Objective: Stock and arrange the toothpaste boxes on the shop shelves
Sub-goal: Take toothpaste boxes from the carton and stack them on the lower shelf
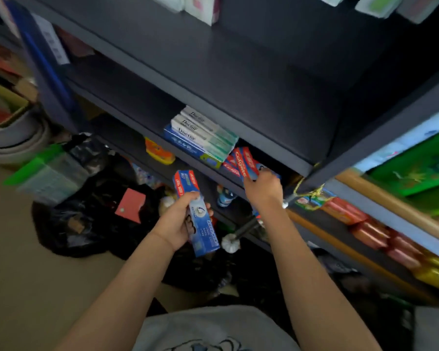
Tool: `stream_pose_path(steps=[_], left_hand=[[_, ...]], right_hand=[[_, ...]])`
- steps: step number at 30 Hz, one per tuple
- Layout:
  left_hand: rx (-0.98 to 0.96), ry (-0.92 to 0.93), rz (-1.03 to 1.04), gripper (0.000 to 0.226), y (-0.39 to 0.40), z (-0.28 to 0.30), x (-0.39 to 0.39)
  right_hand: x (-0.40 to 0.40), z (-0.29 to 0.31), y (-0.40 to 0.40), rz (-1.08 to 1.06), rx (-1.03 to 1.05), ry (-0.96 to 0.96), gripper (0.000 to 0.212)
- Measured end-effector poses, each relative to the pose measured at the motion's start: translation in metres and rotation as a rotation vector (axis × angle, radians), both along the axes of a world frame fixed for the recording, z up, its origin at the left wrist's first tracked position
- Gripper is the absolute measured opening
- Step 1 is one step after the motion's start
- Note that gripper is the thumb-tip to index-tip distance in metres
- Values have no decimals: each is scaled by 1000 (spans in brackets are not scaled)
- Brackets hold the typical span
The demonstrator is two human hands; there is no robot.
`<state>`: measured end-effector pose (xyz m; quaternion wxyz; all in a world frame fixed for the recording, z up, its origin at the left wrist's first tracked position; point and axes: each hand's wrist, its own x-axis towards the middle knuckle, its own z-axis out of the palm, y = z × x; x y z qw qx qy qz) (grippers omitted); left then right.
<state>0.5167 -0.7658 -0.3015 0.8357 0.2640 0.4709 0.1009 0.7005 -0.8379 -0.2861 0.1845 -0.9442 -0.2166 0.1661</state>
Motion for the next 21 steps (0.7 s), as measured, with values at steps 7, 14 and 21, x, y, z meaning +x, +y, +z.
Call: stream_pose_path(steps=[7, 14, 21], left_hand=[[-71, 29, -111, 30, 34, -5, 17], [-105, 26, -66, 28, 46, -21, 13], [-94, -21, -22, 21, 34, -31, 14]], right_hand=[[31, -12, 47, 59, -284, -119, 41], [44, -19, 49, 20, -507, -224, 58], [57, -46, 46, 62, -496, -249, 85]])
